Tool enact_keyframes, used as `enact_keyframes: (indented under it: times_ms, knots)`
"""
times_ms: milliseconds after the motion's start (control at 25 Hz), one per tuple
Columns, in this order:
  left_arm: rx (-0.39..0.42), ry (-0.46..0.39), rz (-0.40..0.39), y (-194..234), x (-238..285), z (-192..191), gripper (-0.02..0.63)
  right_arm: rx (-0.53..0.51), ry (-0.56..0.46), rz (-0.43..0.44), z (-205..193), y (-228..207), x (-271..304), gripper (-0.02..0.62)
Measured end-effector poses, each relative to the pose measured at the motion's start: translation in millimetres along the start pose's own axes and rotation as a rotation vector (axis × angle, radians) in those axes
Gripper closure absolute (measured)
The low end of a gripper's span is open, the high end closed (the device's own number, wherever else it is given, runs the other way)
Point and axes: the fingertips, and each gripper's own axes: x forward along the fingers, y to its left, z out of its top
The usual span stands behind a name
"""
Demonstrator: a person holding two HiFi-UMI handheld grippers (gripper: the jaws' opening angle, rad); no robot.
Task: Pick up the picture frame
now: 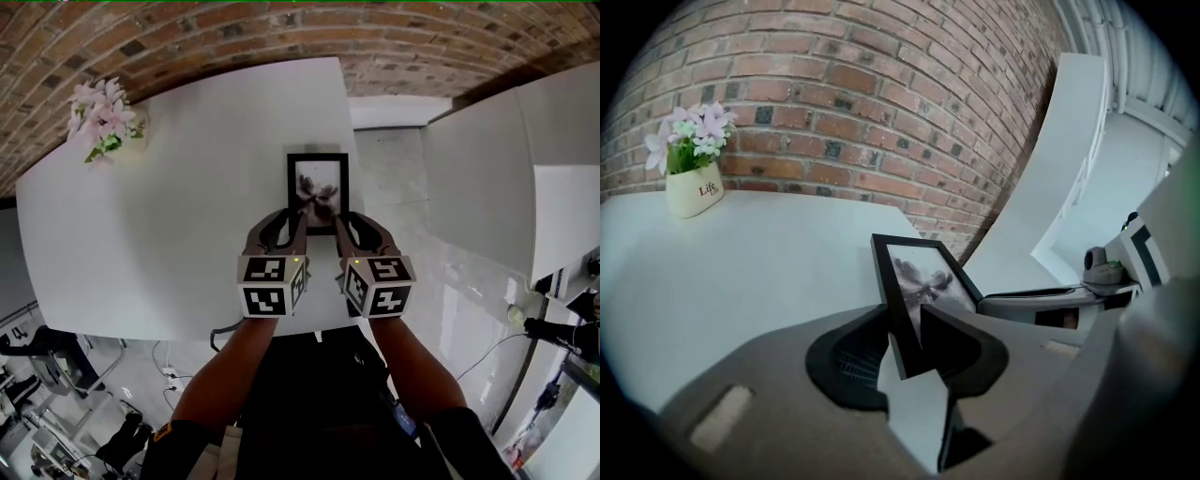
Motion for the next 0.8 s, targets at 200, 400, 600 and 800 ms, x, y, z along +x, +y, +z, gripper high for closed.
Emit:
enact_keyframes:
  times_ms: [200,400,600,800]
  knots:
    - [-0.007,-0.03,0.008,-10,-19,2,0.502,-0.014,-0.023,0.017,3,8,-20,0.506]
    - [-0.011,-0.061,0.016,-26,-44,-1,0.502,-0.039,-0.05,0.032,2,15,-48,0.506]
    - [-0.017,-0.102,0.033,-45,-73,-6,0.502,-0.067,-0.081,0.056,-3,22,-80,0.506]
    - [-0.03,-0.136,0.048,-65,-102,-17,0.503,-0.094,-0.101,0.084,-13,30,-111,0.506]
